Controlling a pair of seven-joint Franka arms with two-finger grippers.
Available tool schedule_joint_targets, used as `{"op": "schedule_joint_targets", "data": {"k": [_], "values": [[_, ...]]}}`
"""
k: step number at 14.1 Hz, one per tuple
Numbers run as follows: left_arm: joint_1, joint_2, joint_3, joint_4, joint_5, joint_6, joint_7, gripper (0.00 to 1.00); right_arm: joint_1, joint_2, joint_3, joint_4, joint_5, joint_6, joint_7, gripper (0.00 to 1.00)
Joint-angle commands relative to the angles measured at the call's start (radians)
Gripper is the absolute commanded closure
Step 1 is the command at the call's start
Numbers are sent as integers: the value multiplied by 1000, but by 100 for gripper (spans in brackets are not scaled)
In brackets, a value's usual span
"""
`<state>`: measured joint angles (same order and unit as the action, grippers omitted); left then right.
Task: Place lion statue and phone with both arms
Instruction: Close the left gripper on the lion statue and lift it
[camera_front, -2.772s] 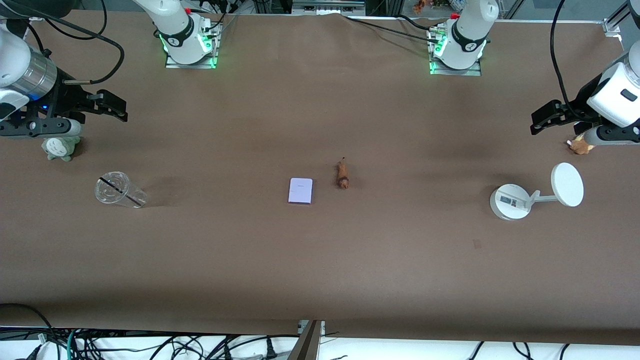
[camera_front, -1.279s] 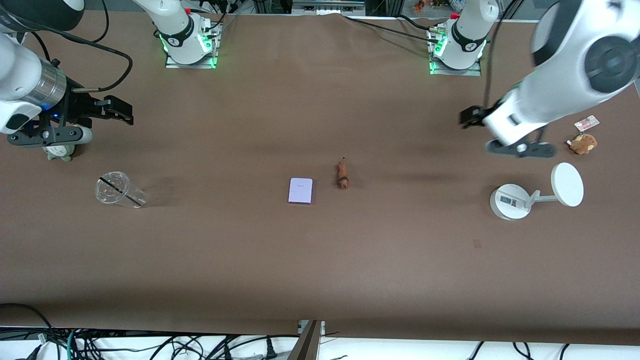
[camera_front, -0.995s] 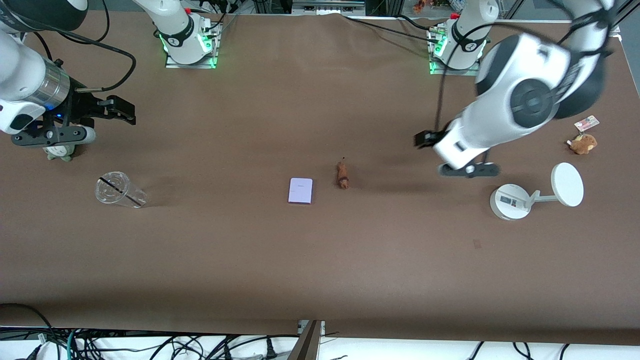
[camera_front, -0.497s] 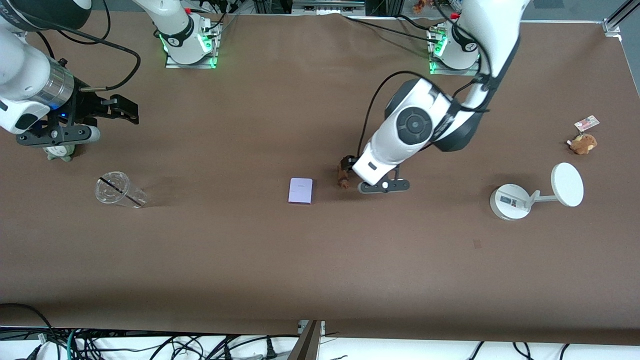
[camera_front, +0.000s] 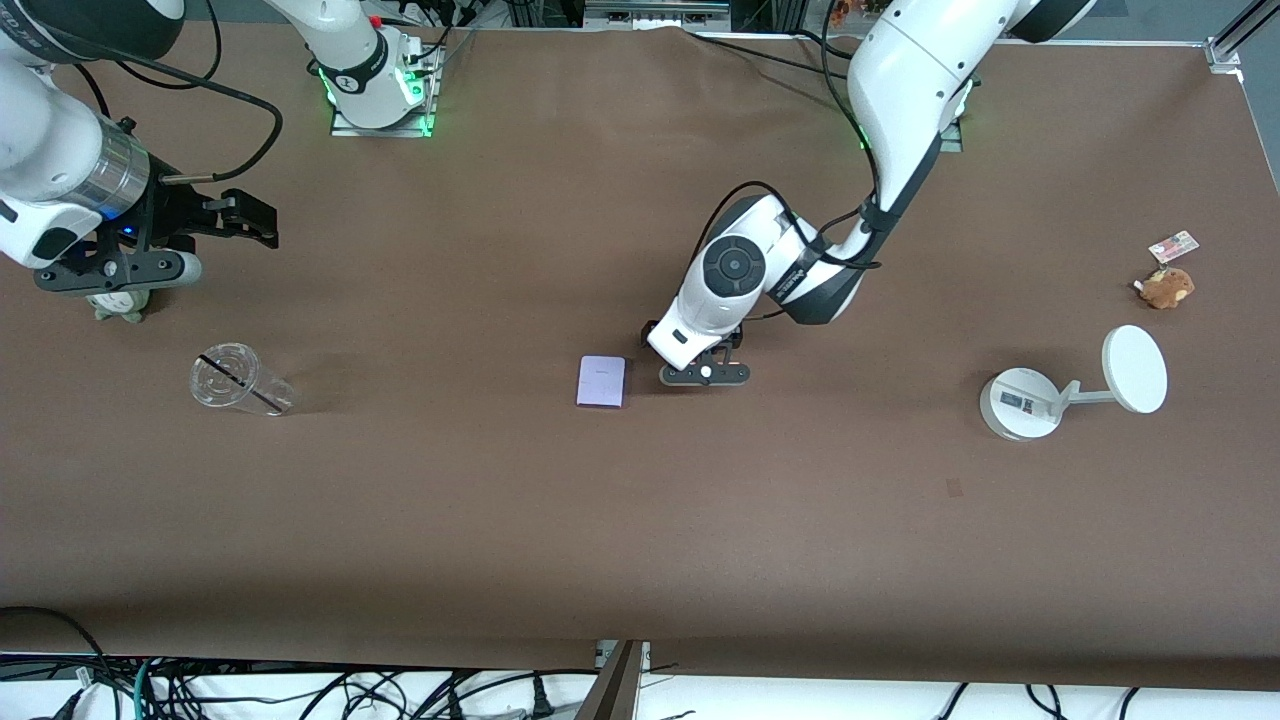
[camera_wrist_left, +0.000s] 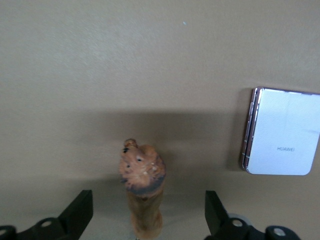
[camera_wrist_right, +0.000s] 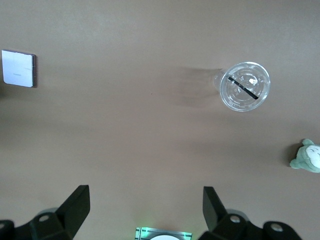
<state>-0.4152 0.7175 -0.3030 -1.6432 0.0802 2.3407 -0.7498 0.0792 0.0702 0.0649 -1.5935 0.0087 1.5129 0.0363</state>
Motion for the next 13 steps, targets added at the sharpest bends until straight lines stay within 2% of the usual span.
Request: {"op": "schedule_joint_targets", "data": {"k": [1, 2, 3, 5, 6, 8, 10, 13], "values": [[-10, 19, 13, 20, 81, 3, -22, 39, 2, 6, 1, 21, 2, -19, 5, 0], [-10, 29, 13, 20, 99, 18, -22, 51, 2, 8, 1, 21, 2, -19, 4, 0], [-10, 39, 13, 20, 101, 38, -22, 57, 2, 6, 1, 21, 2, -19, 4, 0], [-5, 36, 12, 20, 101, 39, -22, 80, 2, 6, 1, 21, 2, -19, 4, 0], [-2, 31, 12, 20, 101, 35, -22, 84, 4, 8, 1, 21, 2, -19, 7, 0], [13, 4, 13, 20, 102, 11, -14, 86, 20, 14, 1, 26, 1, -17, 10, 0], [67, -56, 13, 26, 102, -134, 41, 86, 46, 26, 1, 26, 4, -10, 14, 0], [202, -122, 12, 28, 102, -323, 257, 85, 118, 77, 1, 36, 4, 15, 170, 0]]}}
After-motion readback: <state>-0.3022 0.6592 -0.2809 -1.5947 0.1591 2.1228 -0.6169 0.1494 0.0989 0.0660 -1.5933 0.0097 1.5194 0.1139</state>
